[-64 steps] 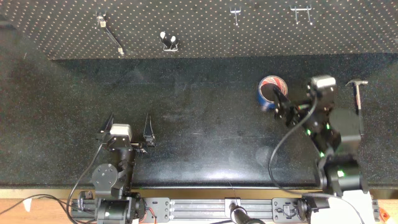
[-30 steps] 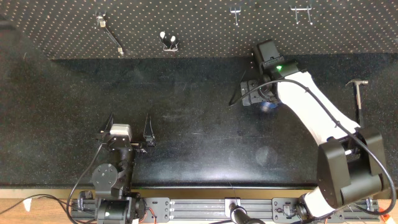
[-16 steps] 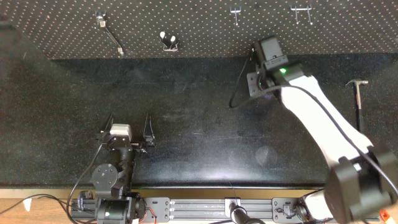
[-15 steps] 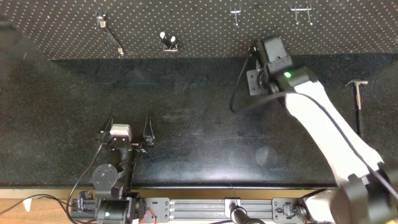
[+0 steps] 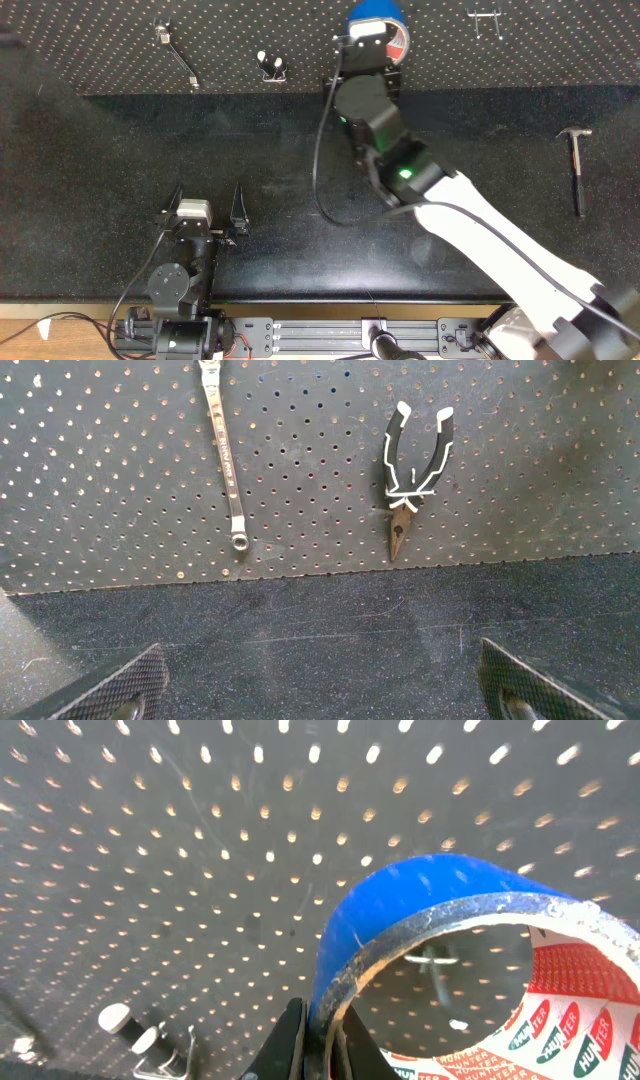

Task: Place Tools Onto Pegboard

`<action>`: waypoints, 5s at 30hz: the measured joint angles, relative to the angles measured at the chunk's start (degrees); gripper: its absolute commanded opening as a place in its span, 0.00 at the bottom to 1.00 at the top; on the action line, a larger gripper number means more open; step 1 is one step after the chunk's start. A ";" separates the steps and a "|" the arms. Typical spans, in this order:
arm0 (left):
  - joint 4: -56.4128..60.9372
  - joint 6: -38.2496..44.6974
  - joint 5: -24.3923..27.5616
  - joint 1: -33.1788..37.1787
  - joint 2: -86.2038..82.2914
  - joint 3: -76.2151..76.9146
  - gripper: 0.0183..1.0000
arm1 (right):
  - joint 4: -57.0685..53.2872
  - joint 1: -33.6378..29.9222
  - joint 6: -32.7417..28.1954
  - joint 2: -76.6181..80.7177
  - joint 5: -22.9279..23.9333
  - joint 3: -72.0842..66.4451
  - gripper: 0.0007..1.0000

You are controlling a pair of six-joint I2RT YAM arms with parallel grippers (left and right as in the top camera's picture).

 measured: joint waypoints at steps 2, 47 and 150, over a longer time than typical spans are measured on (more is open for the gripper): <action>0.00 0.00 0.00 0.00 0.00 0.00 1.00 | 2.62 -0.02 0.11 3.21 1.36 -0.04 0.07; 0.00 0.00 0.00 0.00 0.00 0.00 1.00 | 7.48 -4.00 0.11 10.29 5.33 -0.04 0.55; 0.00 0.00 0.00 0.00 0.00 0.00 1.00 | -54.25 -77.09 -51.84 12.70 -33.77 -6.56 0.95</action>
